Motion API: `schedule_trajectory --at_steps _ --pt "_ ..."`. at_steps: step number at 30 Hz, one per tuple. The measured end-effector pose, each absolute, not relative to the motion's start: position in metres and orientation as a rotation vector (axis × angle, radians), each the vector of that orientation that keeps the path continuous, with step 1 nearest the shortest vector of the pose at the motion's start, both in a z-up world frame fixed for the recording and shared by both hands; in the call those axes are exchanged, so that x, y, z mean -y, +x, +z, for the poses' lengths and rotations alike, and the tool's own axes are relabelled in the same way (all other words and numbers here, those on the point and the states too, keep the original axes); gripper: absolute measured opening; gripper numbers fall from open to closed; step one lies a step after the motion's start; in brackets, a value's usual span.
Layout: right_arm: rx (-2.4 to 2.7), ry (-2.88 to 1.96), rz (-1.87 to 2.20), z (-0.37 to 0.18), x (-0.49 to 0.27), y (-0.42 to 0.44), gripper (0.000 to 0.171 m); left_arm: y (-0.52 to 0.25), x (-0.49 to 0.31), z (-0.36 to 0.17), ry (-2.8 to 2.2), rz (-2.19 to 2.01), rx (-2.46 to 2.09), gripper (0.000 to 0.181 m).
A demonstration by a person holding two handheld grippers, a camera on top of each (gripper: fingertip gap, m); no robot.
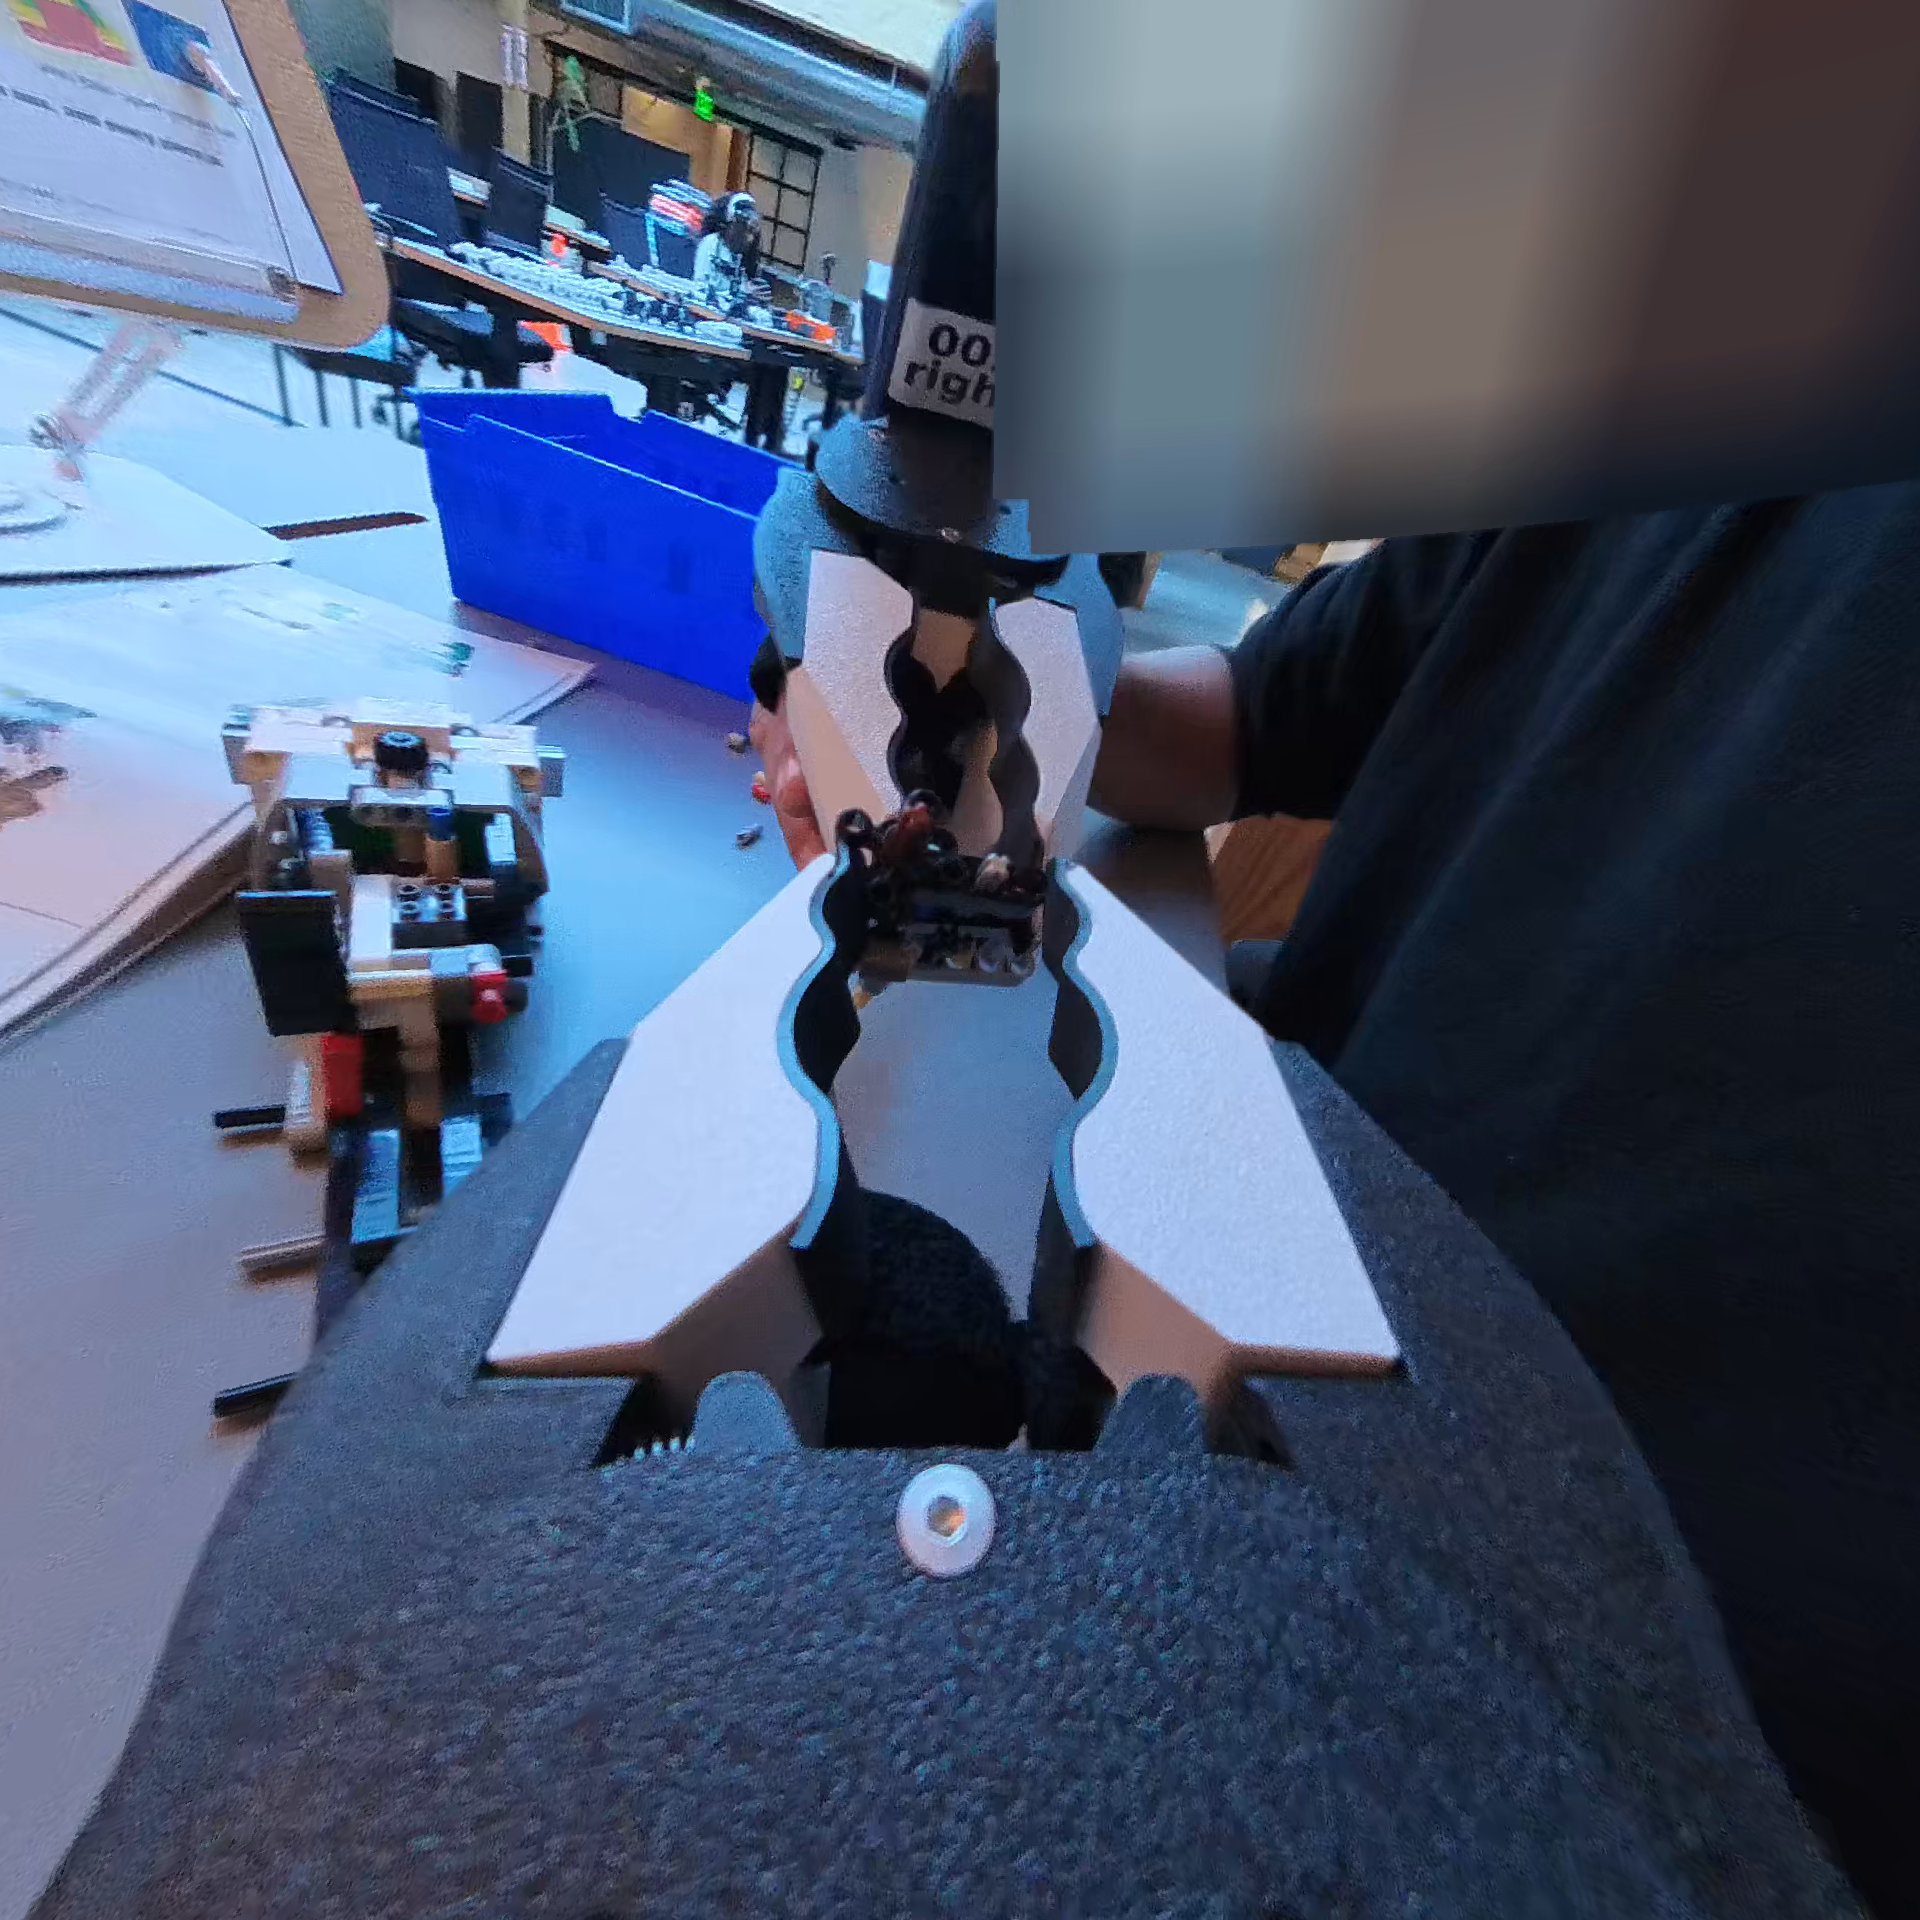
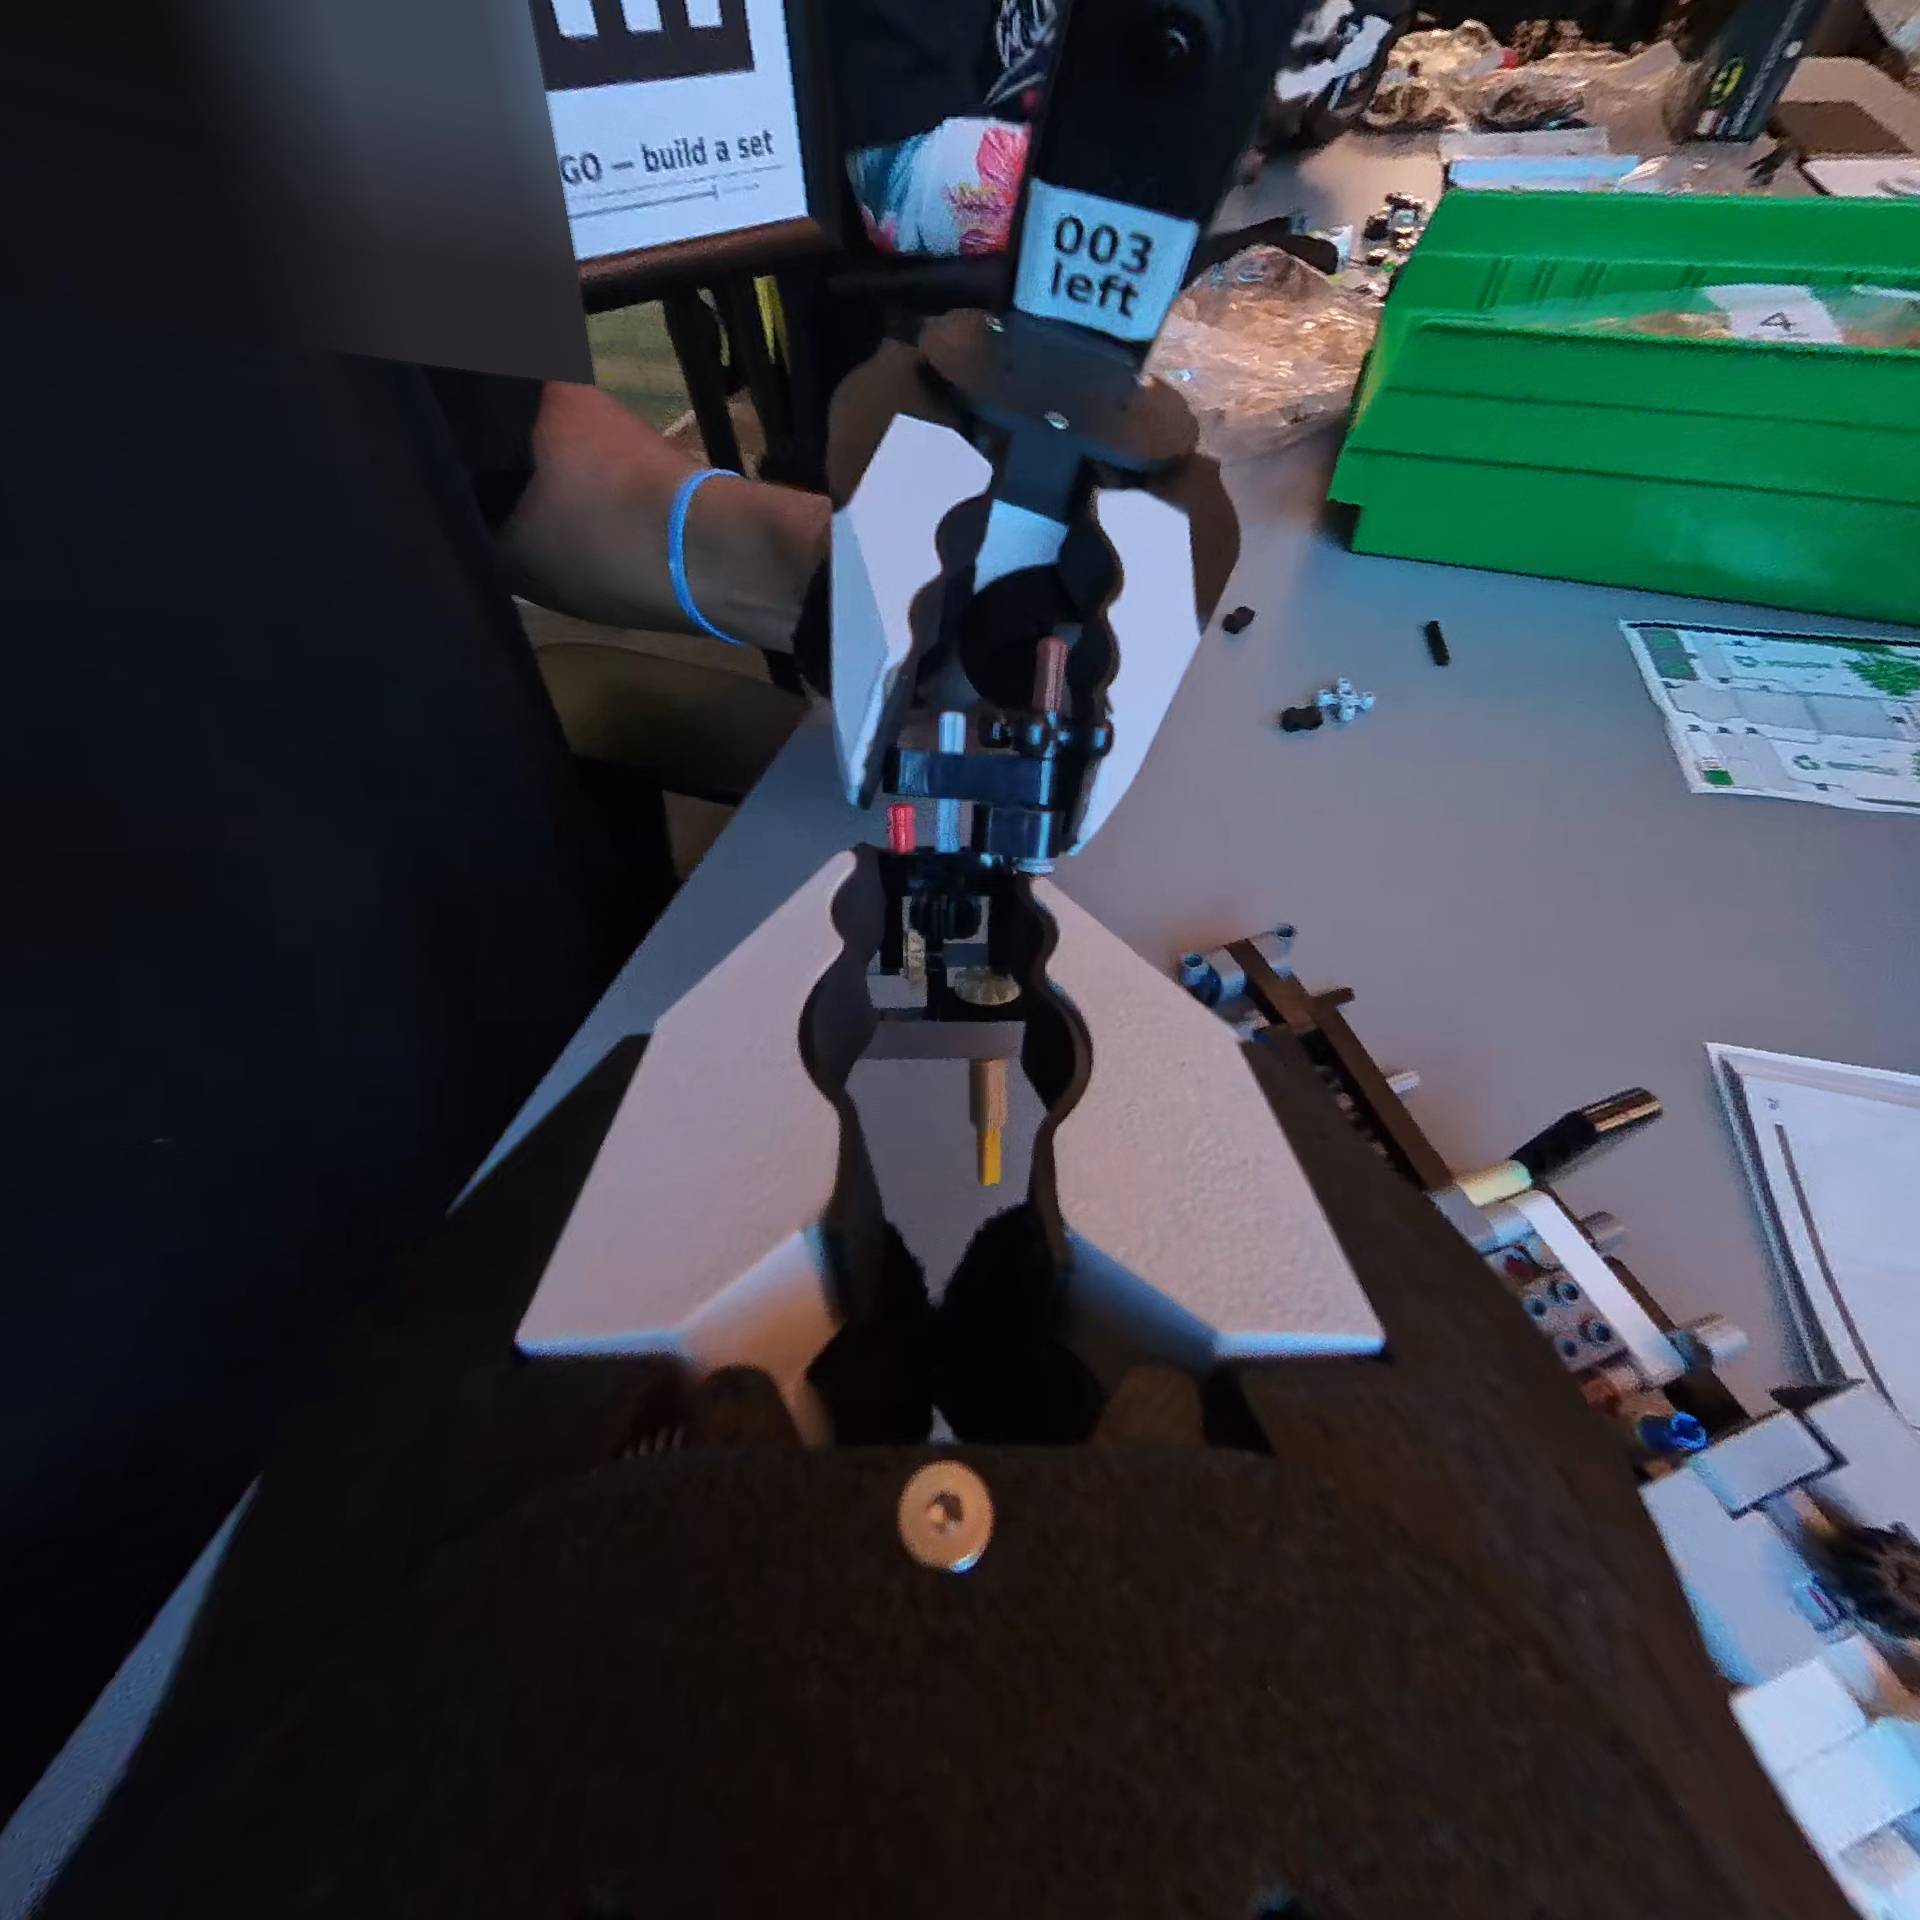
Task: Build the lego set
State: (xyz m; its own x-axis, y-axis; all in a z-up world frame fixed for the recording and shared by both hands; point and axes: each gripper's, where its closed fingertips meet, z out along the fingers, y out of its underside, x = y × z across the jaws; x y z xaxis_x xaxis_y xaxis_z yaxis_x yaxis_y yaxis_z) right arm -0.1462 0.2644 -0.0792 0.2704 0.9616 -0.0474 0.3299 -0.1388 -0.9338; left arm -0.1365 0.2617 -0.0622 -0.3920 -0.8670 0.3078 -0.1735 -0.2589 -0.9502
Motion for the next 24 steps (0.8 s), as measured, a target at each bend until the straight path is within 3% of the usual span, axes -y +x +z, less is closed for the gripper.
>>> schedule_trajectory --at_steps 13,24 --pt "1.171 -1.726 0.897 -0.0875 -0.2720 -0.1467 0.023 -0.1330 -0.2696 -0.0715 -1.263 -1.476 -1.493 0.032" --pt "1.176 -1.685 1.008 -0.0881 -0.2642 -0.1439 0.023 -0.1293 -0.2637 -0.0727 -1.316 -1.605 -1.482 0.032"
